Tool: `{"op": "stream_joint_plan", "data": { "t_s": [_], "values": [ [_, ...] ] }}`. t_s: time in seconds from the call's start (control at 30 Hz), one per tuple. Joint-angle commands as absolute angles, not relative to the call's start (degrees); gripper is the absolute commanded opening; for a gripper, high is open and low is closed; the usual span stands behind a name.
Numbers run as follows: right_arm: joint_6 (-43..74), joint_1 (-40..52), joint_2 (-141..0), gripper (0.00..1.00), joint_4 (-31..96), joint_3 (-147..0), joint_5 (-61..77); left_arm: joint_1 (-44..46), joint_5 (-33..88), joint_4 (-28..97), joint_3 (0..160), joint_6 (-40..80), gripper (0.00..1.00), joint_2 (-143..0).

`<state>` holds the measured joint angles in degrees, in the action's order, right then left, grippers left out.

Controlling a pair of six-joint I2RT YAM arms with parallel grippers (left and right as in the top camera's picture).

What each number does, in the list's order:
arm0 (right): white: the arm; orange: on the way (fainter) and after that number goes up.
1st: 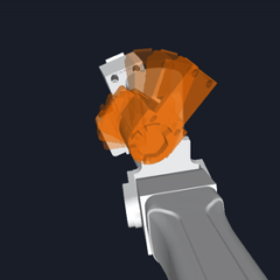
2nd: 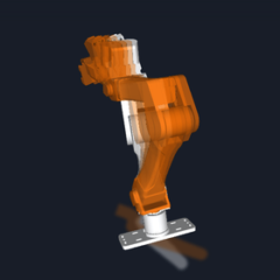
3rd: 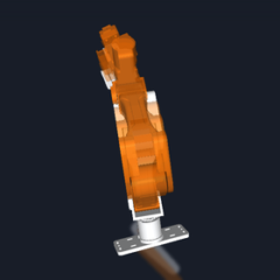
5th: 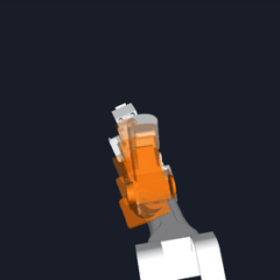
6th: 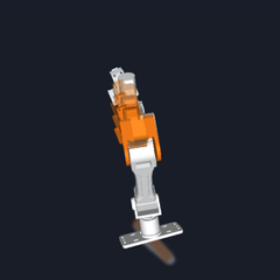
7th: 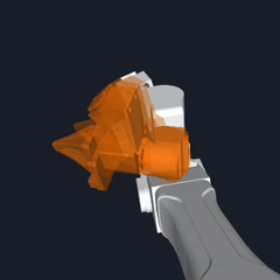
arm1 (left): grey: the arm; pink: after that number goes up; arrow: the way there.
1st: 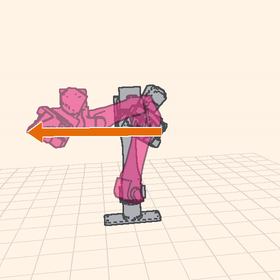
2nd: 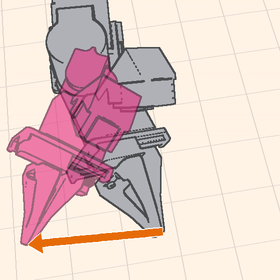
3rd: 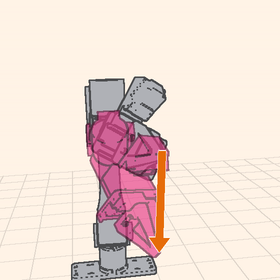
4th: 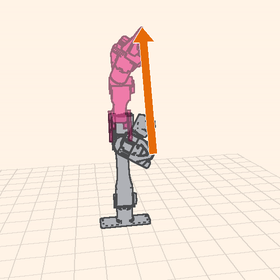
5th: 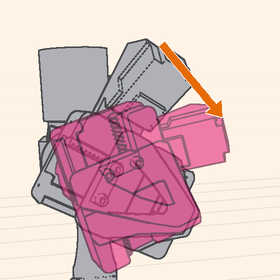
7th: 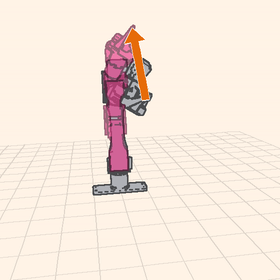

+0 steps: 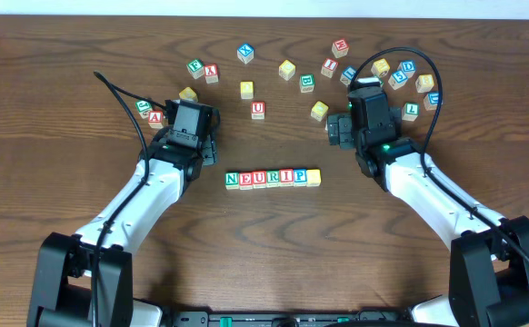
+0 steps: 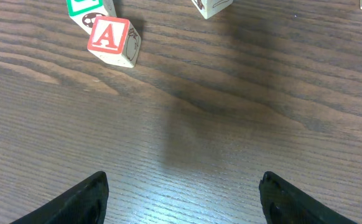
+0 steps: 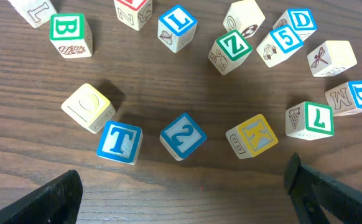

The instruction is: Spell out NEURIPS

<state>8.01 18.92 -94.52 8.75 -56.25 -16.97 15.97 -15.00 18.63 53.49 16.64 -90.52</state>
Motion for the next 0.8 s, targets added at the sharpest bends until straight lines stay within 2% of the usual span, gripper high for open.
{"op": "stream_joint_plan", "data": {
  "t_s": [0.0, 0.03, 0.53, 0.77],
  "values": [
    [7.2, 18.09, -93.32, 0.99, 8.78, -57.32, -17.61, 16.05, -16.16, 18.59, 55.0, 16.12, 0.77, -89.25],
    [7.2, 18.09, -93.32, 0.99, 8.78, -57.32, -17.63, 16.03, -16.23, 18.76, 55.0, 16.08, 0.97, -89.25],
    [7.2, 18.09, -93.32, 0.99, 8.78, -57.32, -17.61, 15.94, -18.5, 20.16, 54.98, 15.94, 0.98, -88.71],
    [7.2, 18.09, -93.32, 0.99, 8.78, -57.32, -17.63, 15.99, -18.5, 6.09, 50.37, 16.29, 0.97, -81.62]
  ]
}}
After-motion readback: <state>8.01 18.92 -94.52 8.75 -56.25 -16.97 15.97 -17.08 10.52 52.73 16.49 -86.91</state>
